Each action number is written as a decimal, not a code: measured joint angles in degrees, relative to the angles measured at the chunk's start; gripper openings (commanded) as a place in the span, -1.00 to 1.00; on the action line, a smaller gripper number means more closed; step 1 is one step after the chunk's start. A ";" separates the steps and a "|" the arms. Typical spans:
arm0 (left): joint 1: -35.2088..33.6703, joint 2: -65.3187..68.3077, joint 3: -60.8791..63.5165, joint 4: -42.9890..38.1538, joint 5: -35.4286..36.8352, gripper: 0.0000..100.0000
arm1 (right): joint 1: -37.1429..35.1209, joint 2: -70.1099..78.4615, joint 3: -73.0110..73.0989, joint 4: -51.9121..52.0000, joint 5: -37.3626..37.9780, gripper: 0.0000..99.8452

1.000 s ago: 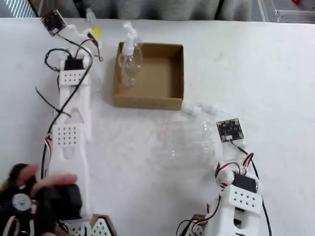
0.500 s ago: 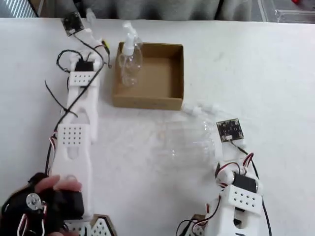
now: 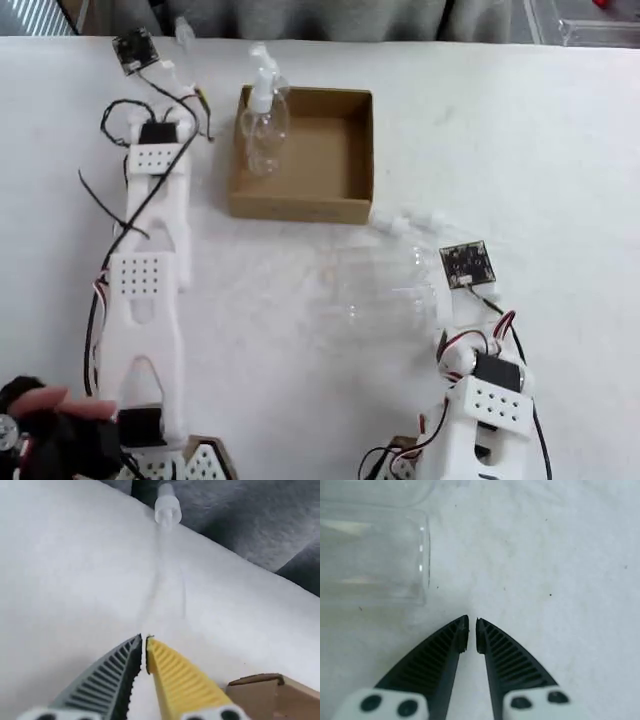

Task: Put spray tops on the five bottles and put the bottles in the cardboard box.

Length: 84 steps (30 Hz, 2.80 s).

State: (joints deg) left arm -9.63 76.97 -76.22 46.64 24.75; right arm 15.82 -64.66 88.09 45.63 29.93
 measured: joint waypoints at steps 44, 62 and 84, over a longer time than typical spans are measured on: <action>-0.44 -25.14 -17.05 45.27 -21.54 -0.95 | 0.97 -18.02 8.44 -3.08 0.09 -0.97; -1.85 -29.71 -17.05 52.92 -21.63 -0.95 | 0.79 -34.46 8.53 23.03 0.18 -0.97; 2.46 -29.89 -17.05 52.92 -21.63 -0.95 | 0.79 -37.80 8.53 26.64 0.18 -0.97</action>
State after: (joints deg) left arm -7.16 47.08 -93.27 99.56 3.12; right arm 16.62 -102.46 96.62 72.26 30.11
